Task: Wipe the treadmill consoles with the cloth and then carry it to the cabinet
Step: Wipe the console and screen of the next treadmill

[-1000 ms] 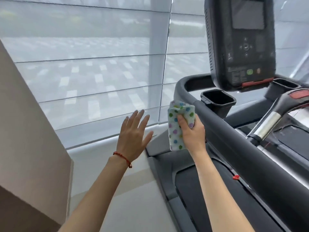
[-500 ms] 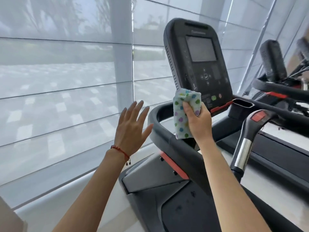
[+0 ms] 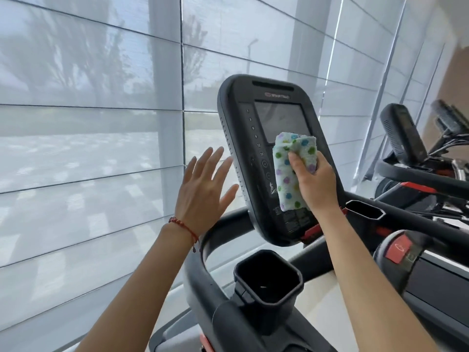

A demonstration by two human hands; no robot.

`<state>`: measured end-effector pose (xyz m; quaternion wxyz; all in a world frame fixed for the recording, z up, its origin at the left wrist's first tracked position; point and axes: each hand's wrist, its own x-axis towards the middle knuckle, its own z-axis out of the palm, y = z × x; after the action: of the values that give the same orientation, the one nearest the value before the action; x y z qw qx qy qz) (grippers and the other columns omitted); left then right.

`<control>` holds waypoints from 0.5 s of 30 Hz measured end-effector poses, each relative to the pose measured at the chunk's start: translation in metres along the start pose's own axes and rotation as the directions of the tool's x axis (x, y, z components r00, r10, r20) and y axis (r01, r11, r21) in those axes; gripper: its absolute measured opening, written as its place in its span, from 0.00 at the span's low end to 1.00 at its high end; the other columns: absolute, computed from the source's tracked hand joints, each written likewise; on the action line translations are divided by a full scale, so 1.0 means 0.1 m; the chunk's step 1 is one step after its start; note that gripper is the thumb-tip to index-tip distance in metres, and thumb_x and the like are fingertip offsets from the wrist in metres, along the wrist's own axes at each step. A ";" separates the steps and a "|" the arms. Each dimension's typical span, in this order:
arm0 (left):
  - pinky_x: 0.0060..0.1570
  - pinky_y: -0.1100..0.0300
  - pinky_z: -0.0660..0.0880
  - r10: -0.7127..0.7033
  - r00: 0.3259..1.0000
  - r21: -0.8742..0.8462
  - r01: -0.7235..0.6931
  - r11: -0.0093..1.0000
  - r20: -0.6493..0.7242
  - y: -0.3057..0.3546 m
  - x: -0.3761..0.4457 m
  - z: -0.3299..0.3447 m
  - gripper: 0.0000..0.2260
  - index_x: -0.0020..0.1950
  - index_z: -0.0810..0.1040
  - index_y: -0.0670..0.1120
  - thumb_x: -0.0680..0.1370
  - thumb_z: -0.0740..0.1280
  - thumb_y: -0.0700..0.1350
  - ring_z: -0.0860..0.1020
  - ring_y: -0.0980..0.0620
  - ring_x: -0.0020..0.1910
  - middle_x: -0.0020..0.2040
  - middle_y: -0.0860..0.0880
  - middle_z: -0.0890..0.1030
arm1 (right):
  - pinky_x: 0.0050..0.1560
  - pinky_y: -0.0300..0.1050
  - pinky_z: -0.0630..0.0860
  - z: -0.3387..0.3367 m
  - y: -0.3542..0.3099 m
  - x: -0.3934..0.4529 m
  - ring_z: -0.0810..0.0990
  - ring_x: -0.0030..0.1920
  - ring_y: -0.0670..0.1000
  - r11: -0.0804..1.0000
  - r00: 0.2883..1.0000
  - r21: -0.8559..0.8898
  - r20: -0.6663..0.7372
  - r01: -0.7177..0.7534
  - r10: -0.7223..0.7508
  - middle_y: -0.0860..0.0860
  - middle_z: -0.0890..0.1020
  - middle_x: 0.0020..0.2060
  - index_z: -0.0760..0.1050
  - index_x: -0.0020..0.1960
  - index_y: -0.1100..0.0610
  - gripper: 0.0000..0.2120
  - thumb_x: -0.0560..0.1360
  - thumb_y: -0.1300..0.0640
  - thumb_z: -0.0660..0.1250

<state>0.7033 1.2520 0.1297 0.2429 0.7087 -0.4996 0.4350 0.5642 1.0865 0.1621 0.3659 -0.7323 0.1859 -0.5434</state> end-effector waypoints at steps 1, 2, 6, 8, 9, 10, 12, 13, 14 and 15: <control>0.66 0.44 0.62 0.007 1.000 0.005 -0.007 1.000 -0.004 0.00 0.10 0.07 0.22 0.65 0.72 0.40 0.78 0.57 0.52 0.66 0.41 0.68 0.67 0.40 0.71 | 0.45 0.40 0.74 -0.01 0.05 0.13 0.78 0.42 0.46 1.000 1.000 -0.001 -0.005 0.005 -0.005 0.43 0.78 0.39 0.74 0.49 0.55 0.12 0.73 0.47 0.66; 0.66 0.44 0.63 0.014 1.000 0.006 -0.014 1.000 -0.001 -0.01 0.19 0.14 0.22 0.65 0.72 0.40 0.78 0.56 0.52 0.66 0.41 0.68 0.67 0.40 0.71 | 0.45 0.40 0.75 -0.01 0.10 0.26 0.78 0.43 0.46 1.000 1.000 -0.001 -0.010 0.010 -0.010 0.42 0.78 0.39 0.74 0.49 0.54 0.12 0.73 0.47 0.66; 0.66 0.43 0.64 0.041 0.998 -0.003 -0.041 0.999 0.037 -0.07 0.53 0.37 0.22 0.65 0.73 0.40 0.78 0.57 0.52 0.66 0.40 0.68 0.66 0.40 0.72 | 0.44 0.38 0.74 -0.03 0.26 0.69 0.77 0.43 0.45 1.000 0.999 -0.006 -0.041 -0.006 0.006 0.44 0.78 0.41 0.73 0.50 0.53 0.12 0.74 0.46 0.65; 0.65 0.43 0.64 0.051 0.997 0.001 -0.051 0.999 0.056 -0.13 0.69 0.48 0.22 0.65 0.73 0.40 0.78 0.57 0.52 0.66 0.40 0.68 0.66 0.39 0.71 | 0.48 0.44 0.75 -0.02 0.32 0.86 0.78 0.45 0.49 1.000 0.998 -0.020 -0.068 -0.017 0.016 0.48 0.79 0.43 0.73 0.50 0.54 0.13 0.74 0.46 0.65; 0.65 0.42 0.65 0.057 0.996 0.002 -0.057 0.998 0.062 -0.15 0.76 0.54 0.22 0.65 0.73 0.39 0.78 0.57 0.52 0.66 0.40 0.68 0.67 0.39 0.71 | 0.49 0.45 0.75 -0.02 0.35 0.94 0.78 0.46 0.50 0.999 0.997 -0.028 -0.078 -0.020 0.018 0.50 0.79 0.44 0.74 0.51 0.55 0.14 0.74 0.46 0.65; 0.65 0.42 0.65 0.061 0.996 0.000 -0.062 0.998 0.066 -0.18 0.82 0.59 0.22 0.65 0.73 0.39 0.78 0.57 0.52 0.66 0.40 0.68 0.67 0.39 0.71 | 0.49 0.44 0.75 -0.01 0.38 1.01 0.78 0.46 0.51 0.999 0.996 -0.033 -0.085 -0.021 0.018 0.50 0.79 0.45 0.74 0.51 0.56 0.15 0.74 0.46 0.65; 0.64 0.41 0.66 0.072 0.995 -0.010 -0.071 0.997 0.068 -0.22 0.93 0.70 0.22 0.65 0.73 0.39 0.78 0.57 0.52 0.66 0.41 0.68 0.67 0.39 0.71 | 0.45 0.41 0.75 0.01 0.42 1.13 0.78 0.46 0.51 0.999 0.996 -0.042 -0.089 -0.015 0.011 0.51 0.79 0.45 0.74 0.52 0.57 0.15 0.74 0.46 0.65; 0.64 0.41 0.66 0.080 0.995 -0.012 -0.080 0.997 0.067 -0.23 0.97 0.75 0.23 0.65 0.73 0.39 0.78 0.57 0.52 0.66 0.40 0.68 0.67 0.39 0.71 | 0.42 0.38 0.74 0.03 0.45 1.19 0.78 0.45 0.50 0.999 0.996 -0.049 -0.090 -0.014 0.010 0.51 0.79 0.45 0.74 0.52 0.57 0.15 0.74 0.46 0.65; 0.64 0.41 0.66 0.090 0.994 -0.011 -0.089 0.996 0.065 -0.25 1.01 0.79 0.23 0.65 0.73 0.39 0.77 0.56 0.52 0.66 0.41 0.68 0.67 0.39 0.71 | 0.41 0.35 0.73 0.06 0.47 1.26 0.77 0.45 0.50 0.998 0.996 -0.056 -0.089 -0.017 0.012 0.51 0.79 0.45 0.74 0.52 0.57 0.15 0.74 0.46 0.65; 0.65 0.42 0.65 0.099 0.993 -0.006 -0.098 0.995 0.059 -0.27 1.06 0.84 0.23 0.65 0.73 0.39 0.77 0.56 0.52 0.66 0.41 0.68 0.67 0.39 0.71 | 0.40 0.33 0.71 0.10 0.49 1.33 0.77 0.44 0.49 0.998 0.996 -0.059 -0.087 -0.023 0.018 0.50 0.78 0.44 0.74 0.52 0.57 0.15 0.74 0.46 0.65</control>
<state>0.7721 1.1444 0.1807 0.2073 0.6953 -0.5415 0.4247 0.6246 0.9678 0.2123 0.3409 -0.7169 0.2254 -0.5648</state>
